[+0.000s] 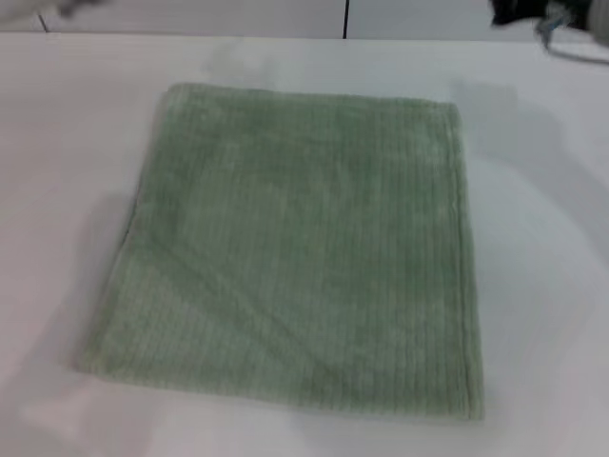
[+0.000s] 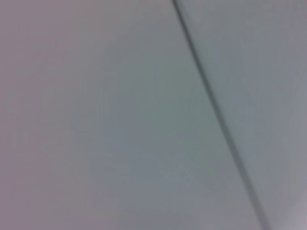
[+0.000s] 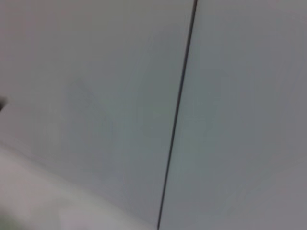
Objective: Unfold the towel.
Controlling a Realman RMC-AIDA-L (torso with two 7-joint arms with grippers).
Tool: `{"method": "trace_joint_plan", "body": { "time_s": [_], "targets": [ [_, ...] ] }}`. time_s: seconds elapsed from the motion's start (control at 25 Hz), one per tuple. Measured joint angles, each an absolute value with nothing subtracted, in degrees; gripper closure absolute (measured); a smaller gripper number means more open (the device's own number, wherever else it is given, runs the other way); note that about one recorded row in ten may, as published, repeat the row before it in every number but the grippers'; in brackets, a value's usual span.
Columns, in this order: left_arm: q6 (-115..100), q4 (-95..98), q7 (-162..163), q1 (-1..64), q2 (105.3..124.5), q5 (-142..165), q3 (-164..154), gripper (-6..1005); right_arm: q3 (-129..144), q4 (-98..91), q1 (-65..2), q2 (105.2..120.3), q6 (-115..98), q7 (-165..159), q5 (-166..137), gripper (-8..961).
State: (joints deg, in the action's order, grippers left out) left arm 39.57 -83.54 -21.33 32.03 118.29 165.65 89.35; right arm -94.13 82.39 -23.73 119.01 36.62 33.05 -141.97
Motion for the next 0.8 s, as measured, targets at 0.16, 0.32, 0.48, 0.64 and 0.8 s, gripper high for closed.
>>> {"method": "trace_joint_plan", "body": {
  "time_s": [0.16, 0.32, 0.48, 0.64, 0.8],
  "targets": [
    [24.2, -85.61, -23.61, 27.45, 118.41, 165.57, 89.78, 345, -89.6, 91.04, -11.79, 119.04, 22.65, 48.65, -127.59, 848],
    [-10.73, -82.38, -26.54, 16.9, 118.38, 165.39, 88.19, 338, -81.32, 93.31, -1.81, 119.04, 8.45, 70.07, -111.78, 846],
    [-34.92, -72.55, -22.65, 11.63, 118.48, 164.18, 86.68, 266, -72.36, 92.6, 2.41, 119.18, -2.01, 82.86, -104.28, 844],
    [-59.66, -53.31, -18.17, 11.09, 118.58, 159.08, 85.42, 198, -63.31, 91.5, 1.96, 118.92, -16.56, 82.5, -111.28, 842],
    [-64.12, -48.98, -16.93, 11.46, 118.55, 157.34, 85.24, 199, -57.53, 90.46, 1.08, 118.77, -28.81, 77.94, -121.83, 840]
  ]
}}
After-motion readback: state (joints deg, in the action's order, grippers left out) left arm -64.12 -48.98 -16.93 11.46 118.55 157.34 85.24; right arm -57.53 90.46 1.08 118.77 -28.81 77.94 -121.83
